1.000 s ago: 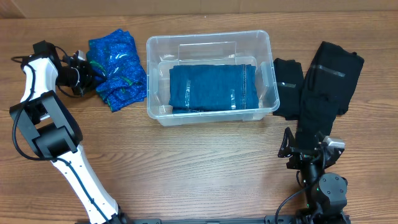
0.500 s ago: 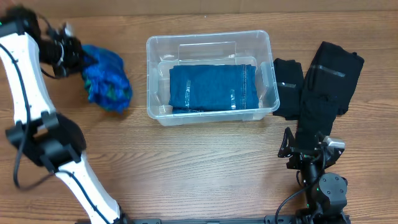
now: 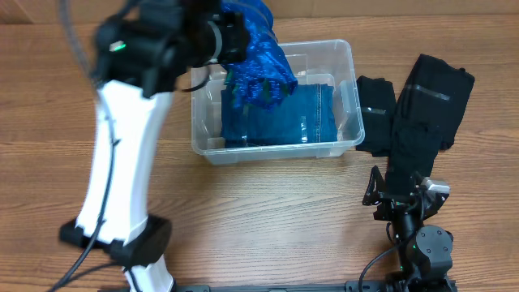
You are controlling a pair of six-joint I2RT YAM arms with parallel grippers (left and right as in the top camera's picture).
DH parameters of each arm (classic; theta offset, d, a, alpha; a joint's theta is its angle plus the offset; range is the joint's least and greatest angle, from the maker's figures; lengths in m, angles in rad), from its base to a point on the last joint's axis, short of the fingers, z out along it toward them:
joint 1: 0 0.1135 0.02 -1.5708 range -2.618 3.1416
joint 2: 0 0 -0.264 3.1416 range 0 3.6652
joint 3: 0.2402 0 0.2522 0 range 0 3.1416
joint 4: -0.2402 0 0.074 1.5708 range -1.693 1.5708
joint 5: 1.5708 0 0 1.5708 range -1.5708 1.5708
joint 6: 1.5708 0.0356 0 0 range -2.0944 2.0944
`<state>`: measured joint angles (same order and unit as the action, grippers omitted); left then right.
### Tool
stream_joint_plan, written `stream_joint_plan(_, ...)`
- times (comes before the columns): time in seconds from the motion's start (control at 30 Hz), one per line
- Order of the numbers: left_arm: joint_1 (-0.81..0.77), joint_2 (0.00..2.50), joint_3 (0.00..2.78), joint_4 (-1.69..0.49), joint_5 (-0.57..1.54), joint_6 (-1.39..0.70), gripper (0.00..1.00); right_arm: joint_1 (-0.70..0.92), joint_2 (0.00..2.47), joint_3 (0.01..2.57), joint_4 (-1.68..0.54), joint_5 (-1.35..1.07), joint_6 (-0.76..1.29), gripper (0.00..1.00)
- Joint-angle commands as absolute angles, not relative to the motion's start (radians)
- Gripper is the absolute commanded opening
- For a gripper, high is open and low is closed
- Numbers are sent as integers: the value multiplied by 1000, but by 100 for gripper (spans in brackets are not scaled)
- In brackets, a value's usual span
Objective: Pack container
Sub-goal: 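Place the sparkly blue garment into the bin's left side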
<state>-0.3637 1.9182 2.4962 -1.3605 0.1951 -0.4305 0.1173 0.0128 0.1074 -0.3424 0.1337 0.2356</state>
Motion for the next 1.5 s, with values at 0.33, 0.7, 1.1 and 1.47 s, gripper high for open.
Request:
stream_joint_plan(0.33,-419,2296,2489,-1404,93,-560,4,111,4,103,-337,129,239,100)
stream_joint_plan(0.7,-399,2268,2489,-1690,-29,-439,11,111,4,103,-337,129,239,100)
stream_joint_plan(1.1,-289,2057,2489,-1660,135,-254,40,111,4,103,-337,129,239,100)
stream_joint_plan(1.47,-505,2352,2483,-1690,64,-180,4,111,4,103,-337,129,239,100)
